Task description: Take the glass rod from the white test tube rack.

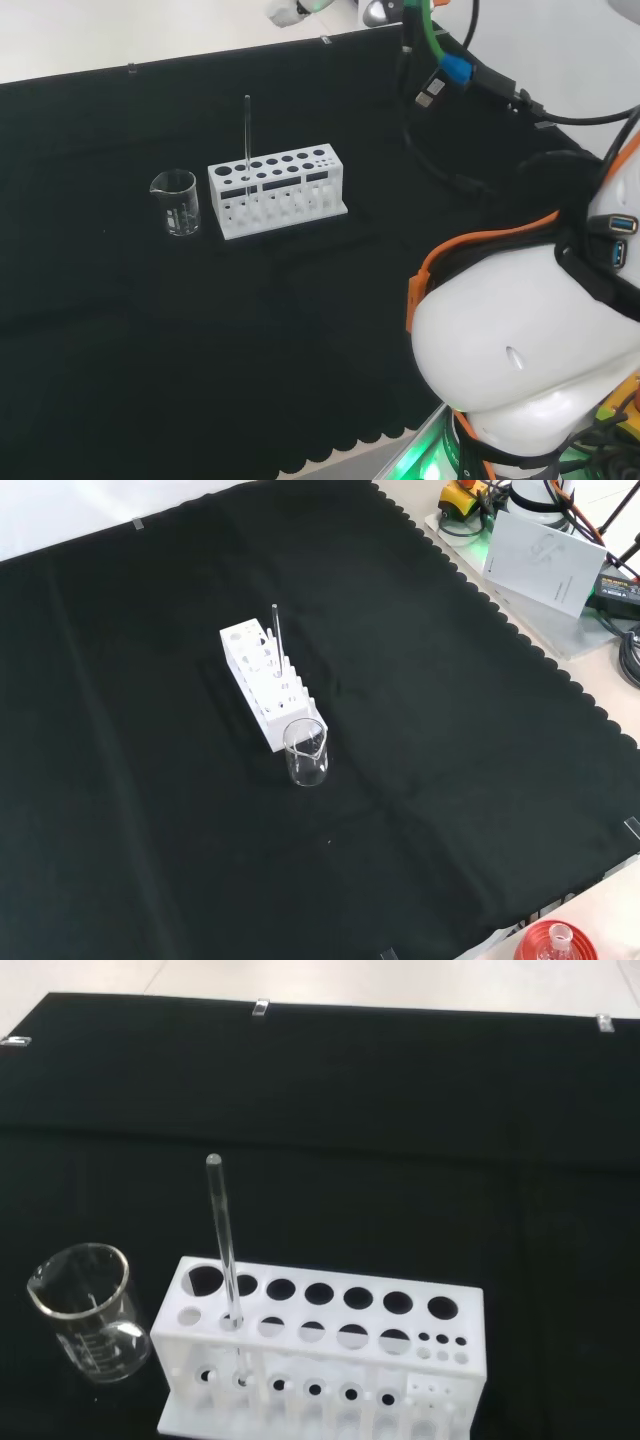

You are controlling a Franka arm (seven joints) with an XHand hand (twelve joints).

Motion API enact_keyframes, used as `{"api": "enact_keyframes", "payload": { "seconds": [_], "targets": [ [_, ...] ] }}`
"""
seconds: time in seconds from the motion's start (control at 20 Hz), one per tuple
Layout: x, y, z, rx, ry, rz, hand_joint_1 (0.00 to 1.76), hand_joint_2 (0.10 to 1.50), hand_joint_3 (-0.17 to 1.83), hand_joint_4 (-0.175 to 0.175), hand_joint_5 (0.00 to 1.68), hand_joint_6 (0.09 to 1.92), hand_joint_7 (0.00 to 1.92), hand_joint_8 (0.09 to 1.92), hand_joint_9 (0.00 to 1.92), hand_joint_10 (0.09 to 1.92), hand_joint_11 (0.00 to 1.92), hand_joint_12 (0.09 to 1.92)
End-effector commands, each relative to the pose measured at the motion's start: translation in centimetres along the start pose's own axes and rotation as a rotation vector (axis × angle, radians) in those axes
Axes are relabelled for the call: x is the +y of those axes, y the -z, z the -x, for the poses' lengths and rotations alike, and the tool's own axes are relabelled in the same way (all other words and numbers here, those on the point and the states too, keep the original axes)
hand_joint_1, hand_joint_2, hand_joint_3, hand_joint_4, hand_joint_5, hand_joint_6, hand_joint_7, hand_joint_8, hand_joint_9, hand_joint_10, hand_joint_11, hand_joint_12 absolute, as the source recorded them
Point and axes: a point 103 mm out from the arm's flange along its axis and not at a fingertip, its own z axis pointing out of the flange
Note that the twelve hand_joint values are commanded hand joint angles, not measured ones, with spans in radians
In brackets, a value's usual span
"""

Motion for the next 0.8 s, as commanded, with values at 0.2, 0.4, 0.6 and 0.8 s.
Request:
{"api": "enact_keyframes", "payload": {
  "seconds": [0.2, 0.4, 0.6, 0.8],
  "targets": [
    [2.0, -2.9, -1.6, -0.023, 0.038, -0.048, 0.58, 0.83, 0.09, -0.112, 0.27, 0.09, 0.21, 0.77, 0.31, 0.87, 0.08, 1.42],
    [2.7, -4.6, -1.9, -0.018, 0.049, -0.072, 0.58, 0.83, 0.09, -0.117, 0.28, 0.09, 0.24, 0.78, 0.34, 0.87, 0.11, 1.42],
    [3.3, -6.0, -2.0, -0.019, 0.050, -0.097, 0.58, 0.83, 0.10, -0.121, 0.29, 0.09, 0.25, 0.78, 0.35, 0.86, 0.13, 1.42],
    [3.8, -7.1, -2.1, -0.005, 0.057, -0.112, 0.58, 0.83, 0.10, -0.121, 0.29, 0.09, 0.25, 0.79, 0.36, 0.86, 0.15, 1.42]
  ]
}}
